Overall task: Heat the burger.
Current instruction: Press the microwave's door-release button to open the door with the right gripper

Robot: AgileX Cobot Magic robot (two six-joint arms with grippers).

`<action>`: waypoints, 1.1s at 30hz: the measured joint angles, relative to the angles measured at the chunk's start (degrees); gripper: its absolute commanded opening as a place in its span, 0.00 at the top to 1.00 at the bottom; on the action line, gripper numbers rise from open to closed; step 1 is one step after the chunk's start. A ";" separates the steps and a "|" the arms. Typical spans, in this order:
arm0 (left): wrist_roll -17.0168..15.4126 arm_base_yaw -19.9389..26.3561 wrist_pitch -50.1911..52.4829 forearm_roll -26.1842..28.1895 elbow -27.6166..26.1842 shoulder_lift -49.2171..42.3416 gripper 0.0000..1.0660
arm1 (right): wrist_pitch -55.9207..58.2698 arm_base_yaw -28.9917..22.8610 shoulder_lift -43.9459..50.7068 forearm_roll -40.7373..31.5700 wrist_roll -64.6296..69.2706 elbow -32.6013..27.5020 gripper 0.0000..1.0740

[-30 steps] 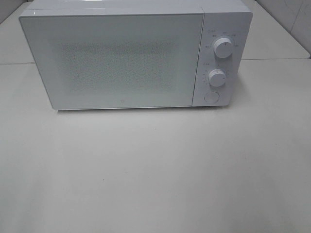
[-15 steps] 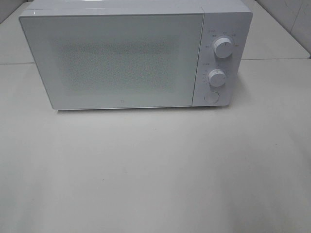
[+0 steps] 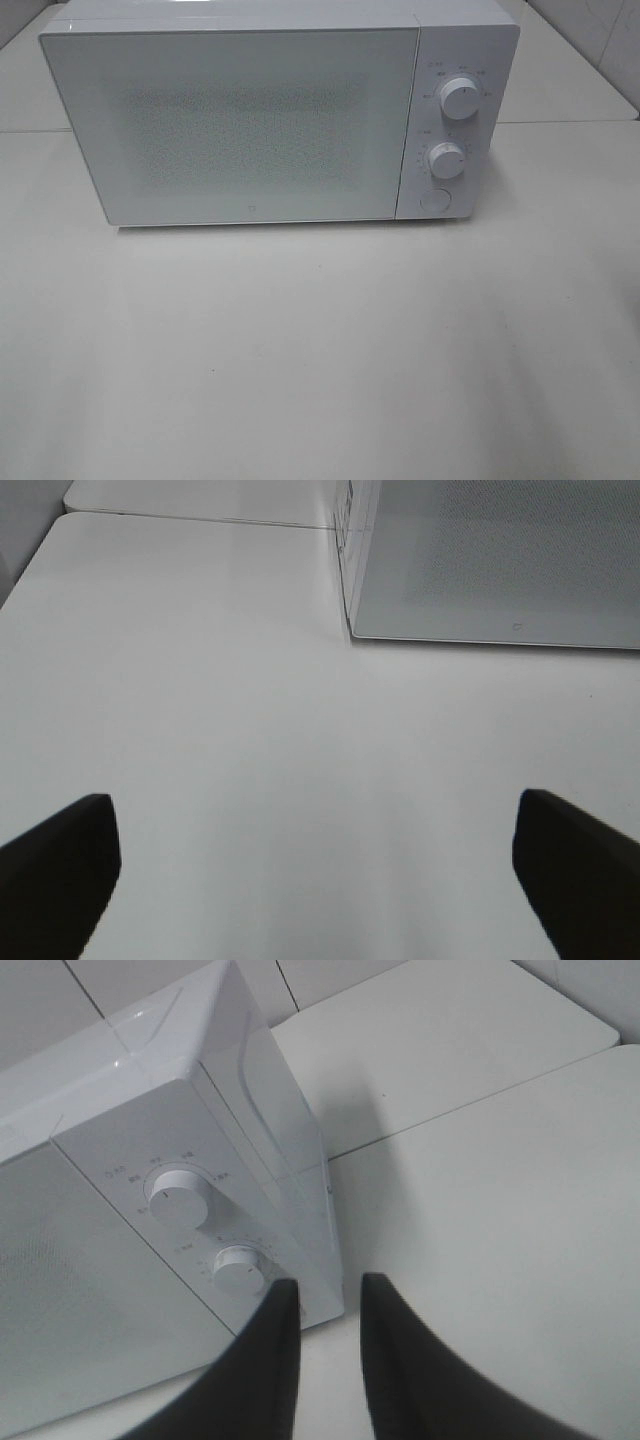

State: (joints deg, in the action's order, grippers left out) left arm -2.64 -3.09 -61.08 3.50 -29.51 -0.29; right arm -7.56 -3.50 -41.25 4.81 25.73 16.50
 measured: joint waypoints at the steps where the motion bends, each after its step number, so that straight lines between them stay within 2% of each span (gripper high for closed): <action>1: 0.00 0.00 0.00 0.00 0.00 0.00 0.06 | -2.01 0.00 -2.12 0.00 4.07 -0.06 0.94; 4: 0.00 0.00 0.00 0.00 0.00 0.00 0.06 | -4.41 0.00 -5.04 0.00 8.54 -0.06 1.00; 9: 0.00 0.00 0.00 0.00 0.00 0.00 0.06 | -7.68 0.00 -9.85 0.00 14.50 -0.06 1.00; 21: 0.00 0.00 0.00 0.00 0.00 0.00 0.06 | -21.20 0.00 -24.87 -0.17 40.74 -0.06 1.00; 28: 0.00 0.00 0.00 0.00 0.00 0.00 0.06 | -26.24 -0.52 -32.14 -0.46 48.01 -0.06 1.00; 32: 0.00 0.00 0.00 0.00 0.00 0.00 0.06 | -30.94 -4.53 -37.76 -3.55 50.36 0.06 1.00; 33: 0.00 0.00 0.00 0.00 0.00 0.00 0.06 | -33.58 -6.99 -40.97 -6.47 50.48 0.11 1.00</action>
State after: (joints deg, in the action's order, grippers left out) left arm -2.64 -3.09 -61.08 3.50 -29.51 -0.29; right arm -41.14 -10.49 -82.22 -1.66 76.20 16.62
